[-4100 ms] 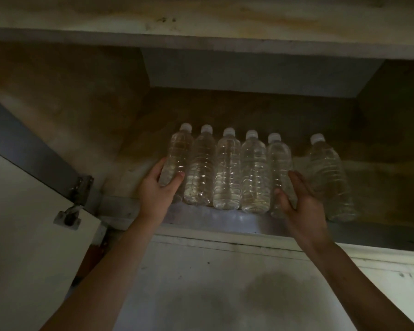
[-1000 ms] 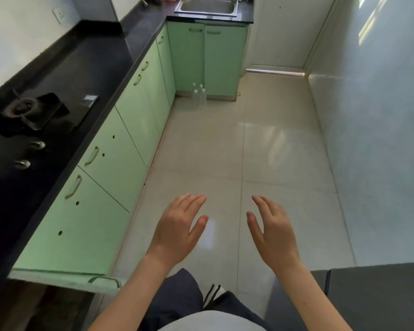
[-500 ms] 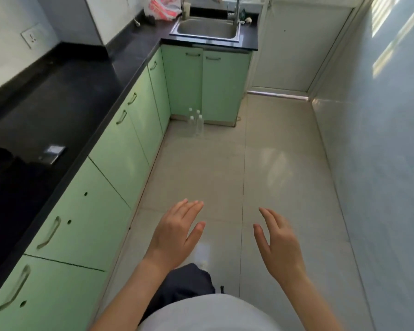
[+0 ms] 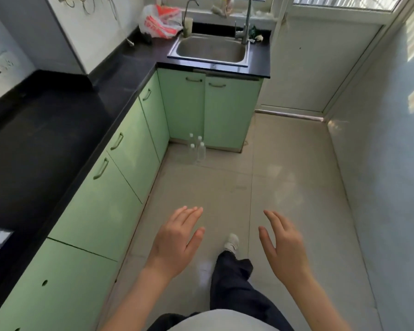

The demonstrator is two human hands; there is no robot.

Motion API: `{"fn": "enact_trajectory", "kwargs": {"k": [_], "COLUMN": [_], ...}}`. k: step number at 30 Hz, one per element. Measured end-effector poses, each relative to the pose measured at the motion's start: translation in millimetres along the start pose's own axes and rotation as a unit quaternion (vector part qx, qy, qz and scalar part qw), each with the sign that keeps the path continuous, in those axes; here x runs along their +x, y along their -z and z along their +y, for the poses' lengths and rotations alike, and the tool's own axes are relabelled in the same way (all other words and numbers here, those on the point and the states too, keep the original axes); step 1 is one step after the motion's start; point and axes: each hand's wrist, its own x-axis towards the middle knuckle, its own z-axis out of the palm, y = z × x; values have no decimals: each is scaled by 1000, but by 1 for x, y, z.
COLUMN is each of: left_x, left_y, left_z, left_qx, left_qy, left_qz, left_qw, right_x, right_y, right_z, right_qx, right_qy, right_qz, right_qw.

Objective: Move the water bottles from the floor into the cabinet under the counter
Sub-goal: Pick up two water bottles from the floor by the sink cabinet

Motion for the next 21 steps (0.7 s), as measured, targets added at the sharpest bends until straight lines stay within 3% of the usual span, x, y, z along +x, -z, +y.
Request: {"fn": "enact_trajectory", "kwargs": {"k": [5,15,21], "left_x": [122,348,412], "left_y": [-16,21,-11], "left_z": [-20,-43,-110], "left_qx": [1,6,-9], "left_qy": [54,80,113], "left_qz": [-8,73,14], "left_qw": [999,994,993], "right_x": [150,397,479], "right_y": [-10,-21,-78], "right_z": [36,43,42], "right_qx": [-2,27,36], "right_qy": [44,111,91], "right_qz": [-23,-42,-73], "right_qw": [999,993,993]}}
